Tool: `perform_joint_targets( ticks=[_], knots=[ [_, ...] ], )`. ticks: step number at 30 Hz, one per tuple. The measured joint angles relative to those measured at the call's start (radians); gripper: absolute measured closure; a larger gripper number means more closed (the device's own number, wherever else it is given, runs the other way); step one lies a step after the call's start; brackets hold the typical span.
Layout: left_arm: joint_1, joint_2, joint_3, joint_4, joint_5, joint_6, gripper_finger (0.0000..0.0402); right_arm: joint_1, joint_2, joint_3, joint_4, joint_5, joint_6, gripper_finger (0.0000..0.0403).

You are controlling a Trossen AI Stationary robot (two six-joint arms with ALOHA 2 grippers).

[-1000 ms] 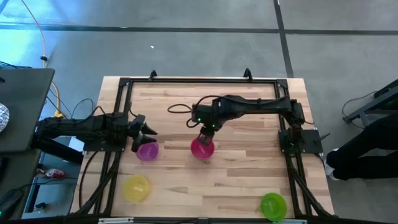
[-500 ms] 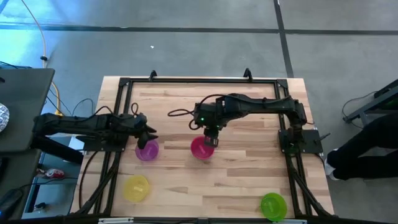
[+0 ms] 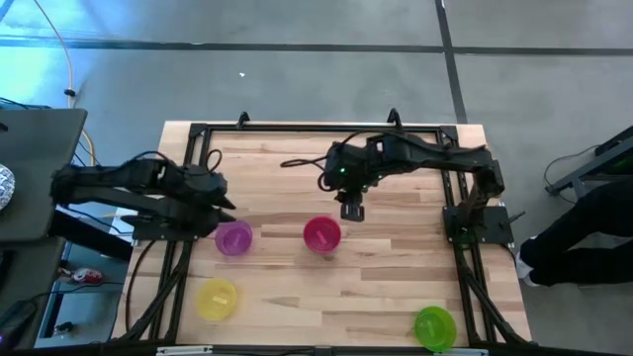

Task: Nest bowls inside each other
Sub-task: Stack the violet bowl on top of the red bowl

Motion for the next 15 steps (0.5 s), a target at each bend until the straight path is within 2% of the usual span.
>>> perform_joint_targets(
  ticks=[3, 7, 10, 15],
  knots=[
    [-0.018, 0.025, 0.086, -0.216, -0.015, 0.027, 0.0217, -0.007, -0.012, 0.0, 0.002, 0.0, 0.0, 0.0284],
    [-0.029, 0.026, 0.103, -0.416, -0.053, 0.027, 0.0218, -0.006, -0.015, 0.0, 0.003, 0.0, 0.0, 0.0284],
    [-0.029, 0.022, 0.079, -0.45, -0.11, 0.029, 0.0218, -0.005, -0.015, 0.0, 0.021, 0.0, 0.0, 0.0284],
    [-0.029, 0.032, 0.002, -0.405, -0.179, 0.029, 0.0218, -0.005, -0.015, 0.0, 0.038, 0.0, 0.0, 0.0284]
  ],
)
